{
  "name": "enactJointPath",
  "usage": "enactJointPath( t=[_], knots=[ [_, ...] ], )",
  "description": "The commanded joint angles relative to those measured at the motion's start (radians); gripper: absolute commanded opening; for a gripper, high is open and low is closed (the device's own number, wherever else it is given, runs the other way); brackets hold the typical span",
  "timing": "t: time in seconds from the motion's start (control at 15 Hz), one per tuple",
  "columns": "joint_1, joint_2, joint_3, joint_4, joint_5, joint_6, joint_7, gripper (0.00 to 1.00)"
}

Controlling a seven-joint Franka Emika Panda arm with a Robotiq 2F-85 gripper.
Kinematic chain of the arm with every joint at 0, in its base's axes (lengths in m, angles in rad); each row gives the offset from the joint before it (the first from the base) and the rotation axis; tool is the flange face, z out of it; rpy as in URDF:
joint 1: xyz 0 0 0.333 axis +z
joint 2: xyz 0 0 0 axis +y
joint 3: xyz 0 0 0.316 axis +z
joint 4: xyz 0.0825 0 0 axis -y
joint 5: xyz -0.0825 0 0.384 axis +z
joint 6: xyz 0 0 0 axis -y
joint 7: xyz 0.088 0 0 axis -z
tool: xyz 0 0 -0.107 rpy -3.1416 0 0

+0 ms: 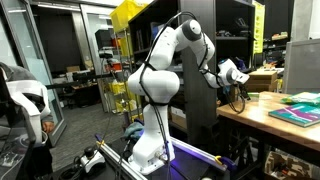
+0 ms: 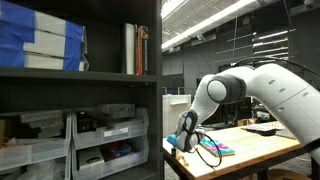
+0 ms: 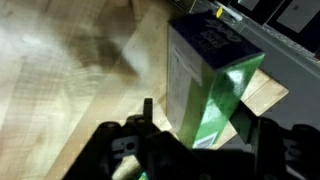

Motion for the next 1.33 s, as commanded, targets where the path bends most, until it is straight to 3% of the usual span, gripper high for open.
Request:
enactJointPath(
  t=[0.0,0.6,0.67,0.8,1.27],
  knots=[
    [0.0,0.0,0.0,0.0,0.0,0.0,0.0,0.79],
    [0.0,0.0,0.0,0.0,0.0,0.0,0.0,0.79],
    [0.0,0.0,0.0,0.0,0.0,0.0,0.0,0.95],
    [0.001,-0.01,0.002,-0.009,0.001,0.029,0.001,1.0],
    [-0.043,-0.036,0.068,-0.03,-0.001,0.121,-0.004,1.0]
  ],
)
